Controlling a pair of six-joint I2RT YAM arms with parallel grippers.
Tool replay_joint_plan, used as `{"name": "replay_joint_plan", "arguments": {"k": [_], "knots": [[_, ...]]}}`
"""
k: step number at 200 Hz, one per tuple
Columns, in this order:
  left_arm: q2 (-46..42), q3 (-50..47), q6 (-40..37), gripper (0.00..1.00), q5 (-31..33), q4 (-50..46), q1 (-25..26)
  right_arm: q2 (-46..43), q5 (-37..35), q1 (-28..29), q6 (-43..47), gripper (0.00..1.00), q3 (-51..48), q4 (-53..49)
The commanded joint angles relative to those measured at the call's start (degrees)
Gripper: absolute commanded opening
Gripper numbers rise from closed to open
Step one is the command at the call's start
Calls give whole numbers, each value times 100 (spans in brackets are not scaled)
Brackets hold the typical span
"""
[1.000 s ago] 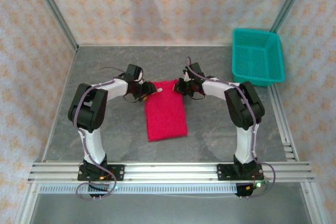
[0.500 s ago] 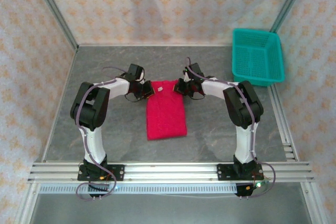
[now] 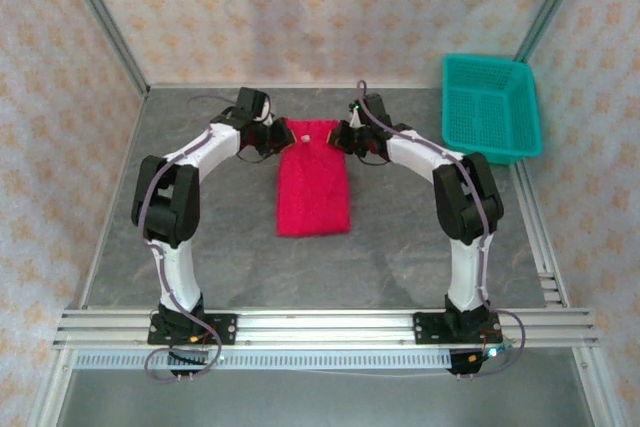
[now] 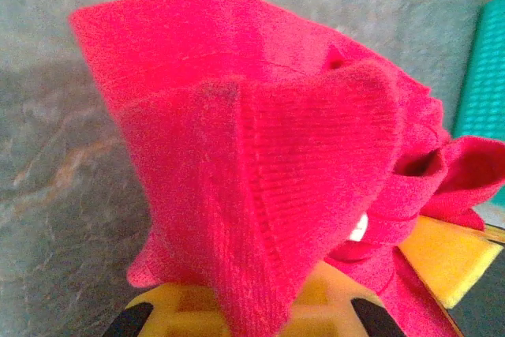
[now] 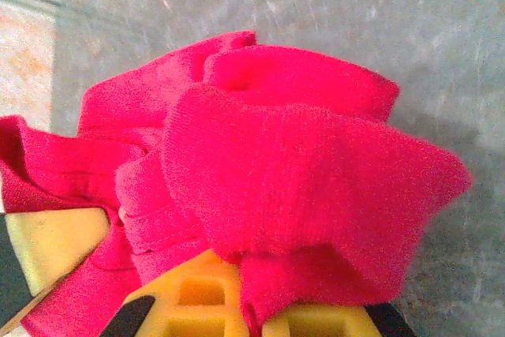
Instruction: Fold the inside-out t-shirt
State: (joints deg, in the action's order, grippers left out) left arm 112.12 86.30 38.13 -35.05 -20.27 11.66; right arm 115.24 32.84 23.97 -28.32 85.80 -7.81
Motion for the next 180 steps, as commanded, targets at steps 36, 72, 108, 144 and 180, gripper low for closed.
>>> {"name": "replay_joint_plan", "arguments": {"k": [36, 72, 108, 144, 180], "knots": [[296, 2053, 101, 0, -357, -245, -121, 112, 152, -269, 160, 0, 1771, -306], [852, 3556, -178, 0, -432, -591, -231, 668, 72, -358, 517, 0, 3197, -844], [548, 2811, -535, 0, -679, 254, -219, 639, 405, -354, 734, 0, 3162, -690], [-1106, -1465, -662, 0, -215, 3564, 116, -555, 347, -9, 723, 0, -88, 1235], [-2199, -3668, -1350, 0, 841, 4331, 1008, -1823, -70, 411, 481, 0, -2514, 2446]]}}
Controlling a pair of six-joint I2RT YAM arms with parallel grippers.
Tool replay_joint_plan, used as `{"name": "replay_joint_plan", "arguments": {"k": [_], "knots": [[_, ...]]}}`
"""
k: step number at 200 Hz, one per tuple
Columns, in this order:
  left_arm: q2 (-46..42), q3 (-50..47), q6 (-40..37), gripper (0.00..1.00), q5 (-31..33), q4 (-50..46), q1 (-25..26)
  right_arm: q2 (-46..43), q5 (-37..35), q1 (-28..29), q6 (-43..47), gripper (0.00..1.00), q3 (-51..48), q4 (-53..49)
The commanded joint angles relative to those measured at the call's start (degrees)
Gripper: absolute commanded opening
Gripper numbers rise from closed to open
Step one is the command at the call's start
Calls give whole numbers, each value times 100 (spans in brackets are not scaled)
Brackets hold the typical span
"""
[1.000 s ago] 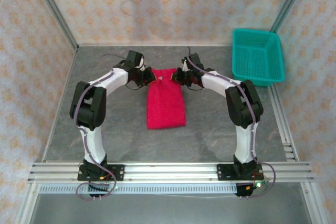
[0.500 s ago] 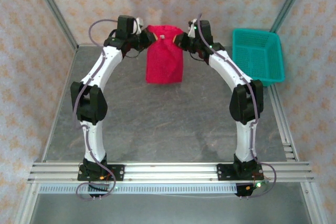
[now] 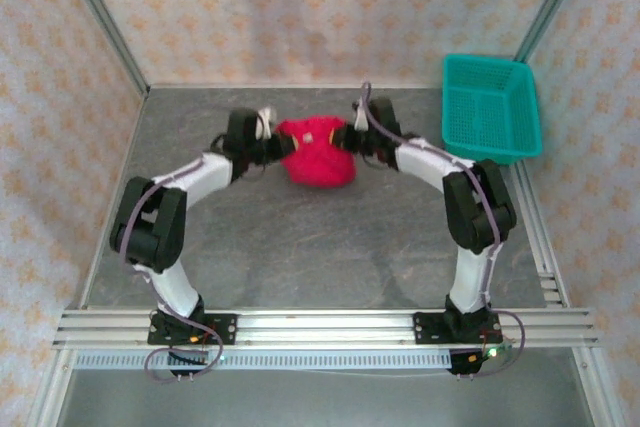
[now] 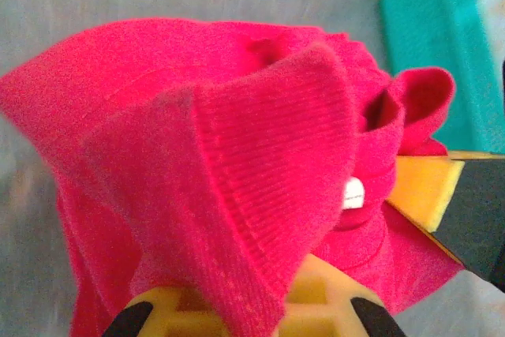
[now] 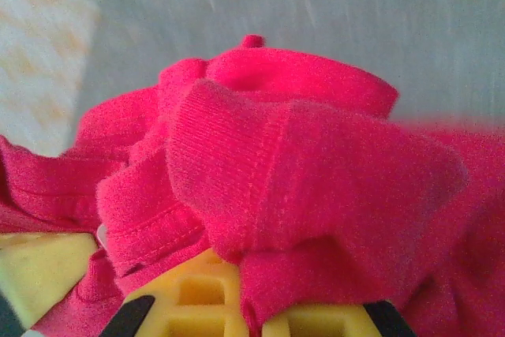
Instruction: Fold the inside-out t-shirt
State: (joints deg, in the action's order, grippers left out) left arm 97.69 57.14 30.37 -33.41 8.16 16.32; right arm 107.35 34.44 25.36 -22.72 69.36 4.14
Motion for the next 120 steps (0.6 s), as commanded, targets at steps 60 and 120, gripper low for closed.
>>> {"name": "replay_joint_plan", "arguments": {"k": [60, 120], "knots": [[-1887, -1931, -341, 0, 1571, 1264, 1298, -2082, -627, 664, -551, 0, -2487, 1446], [-1437, -1812, -330, 0, 1856, 874, 1304, -2042, -1366, 547, -825, 0, -3130, 1722]]}}
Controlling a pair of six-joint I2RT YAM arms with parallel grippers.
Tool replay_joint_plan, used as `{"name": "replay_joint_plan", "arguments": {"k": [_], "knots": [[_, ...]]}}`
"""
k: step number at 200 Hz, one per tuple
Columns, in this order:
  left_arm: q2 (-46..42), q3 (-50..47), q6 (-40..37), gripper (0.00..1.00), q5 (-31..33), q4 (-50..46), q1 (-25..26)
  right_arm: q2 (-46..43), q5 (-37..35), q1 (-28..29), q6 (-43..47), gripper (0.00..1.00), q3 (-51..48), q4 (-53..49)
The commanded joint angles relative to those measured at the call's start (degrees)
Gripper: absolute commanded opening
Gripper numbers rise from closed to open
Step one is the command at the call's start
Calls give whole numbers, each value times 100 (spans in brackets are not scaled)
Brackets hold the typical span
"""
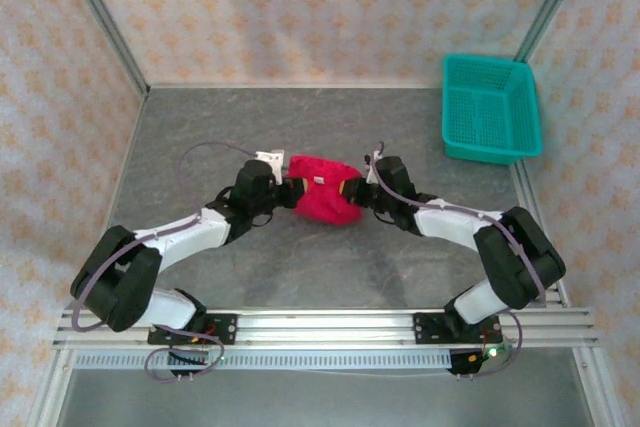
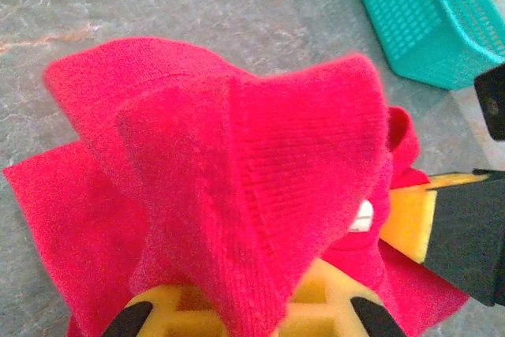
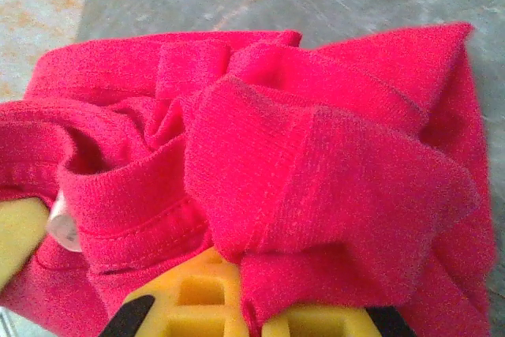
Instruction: Fold the inside-out t-shirt
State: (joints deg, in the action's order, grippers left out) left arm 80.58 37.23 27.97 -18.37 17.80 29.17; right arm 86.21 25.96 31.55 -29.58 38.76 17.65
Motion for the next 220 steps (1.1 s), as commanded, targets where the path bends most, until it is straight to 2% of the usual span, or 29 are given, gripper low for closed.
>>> {"name": "replay_joint_plan", "arguments": {"k": [1, 27, 41, 89, 118, 170, 191, 214, 220], "knots": [[292, 183, -90, 0, 361, -100, 19, 80, -528, -84, -146, 0, -75, 371], [753, 349, -43, 0, 548, -299, 6, 538, -479, -394, -347, 0, 45, 484], [979, 388, 92, 0, 597, -418, -32, 894, -363, -519, -425, 0, 356, 217], [1545, 685, 563, 0, 647, -967, -284, 1551, -180, -553, -467, 0, 965, -352], [1896, 1127, 577, 0, 474, -1461, -333, 1455, -205, -570, -461, 1, 1089, -688], [1861, 1567, 537, 0, 499, -1859, -333, 1132, 75, -554, -781, 5, 1209, -770], [1842, 1772, 508, 0, 562, -2159, -338, 956, -97, -553, -719, 7, 1323, -1007], [1896, 1967, 514, 0, 543, -2423, -333, 1021, -388, -561, -529, 16, 1746, -1733], [1944, 2033, 517, 4, 520, -2498, -333, 1096, -517, -562, -514, 18, 1865, -1937]]}}
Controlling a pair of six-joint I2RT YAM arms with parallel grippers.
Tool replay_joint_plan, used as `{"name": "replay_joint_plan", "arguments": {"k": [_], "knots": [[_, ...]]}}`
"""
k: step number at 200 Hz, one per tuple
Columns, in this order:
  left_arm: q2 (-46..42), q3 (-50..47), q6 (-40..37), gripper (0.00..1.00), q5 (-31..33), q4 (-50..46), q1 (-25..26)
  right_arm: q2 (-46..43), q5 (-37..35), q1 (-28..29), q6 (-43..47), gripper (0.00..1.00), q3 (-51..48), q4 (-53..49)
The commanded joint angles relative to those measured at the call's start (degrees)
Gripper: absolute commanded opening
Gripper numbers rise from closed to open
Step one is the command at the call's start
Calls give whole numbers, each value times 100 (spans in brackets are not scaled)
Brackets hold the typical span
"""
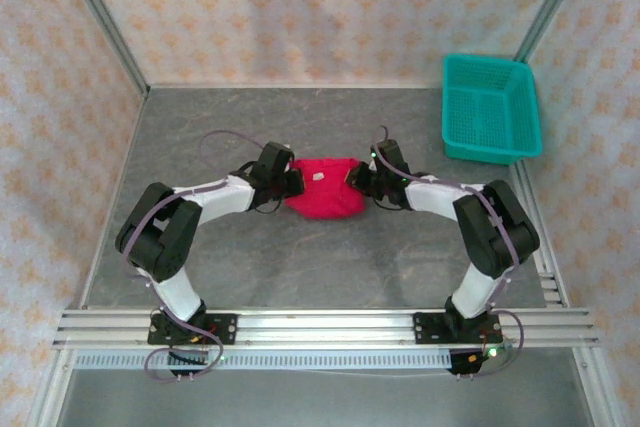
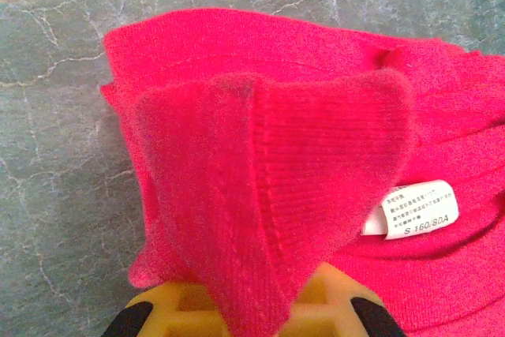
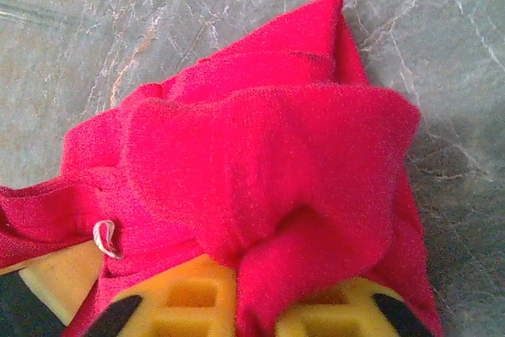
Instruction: Fold the inside-out t-shirt
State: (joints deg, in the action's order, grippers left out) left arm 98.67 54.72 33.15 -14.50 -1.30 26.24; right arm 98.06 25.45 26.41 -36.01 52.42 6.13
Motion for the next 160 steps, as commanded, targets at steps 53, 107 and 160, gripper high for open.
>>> {"name": "replay_joint_plan", "arguments": {"k": [53, 107, 160], "knots": [[22, 595, -31, 62, 519, -1426, -87, 723, -898, -209, 92, 43, 1451, -2295], [-881, 1461, -210, 62, 1607, -3266, -87, -57, -2306, -215, 682, 54, 2002, -3994], [-634, 1083, 1230, 54, 36, -1112, 398, -528, -720, -206, -164, 13, 1438, -2673]]}}
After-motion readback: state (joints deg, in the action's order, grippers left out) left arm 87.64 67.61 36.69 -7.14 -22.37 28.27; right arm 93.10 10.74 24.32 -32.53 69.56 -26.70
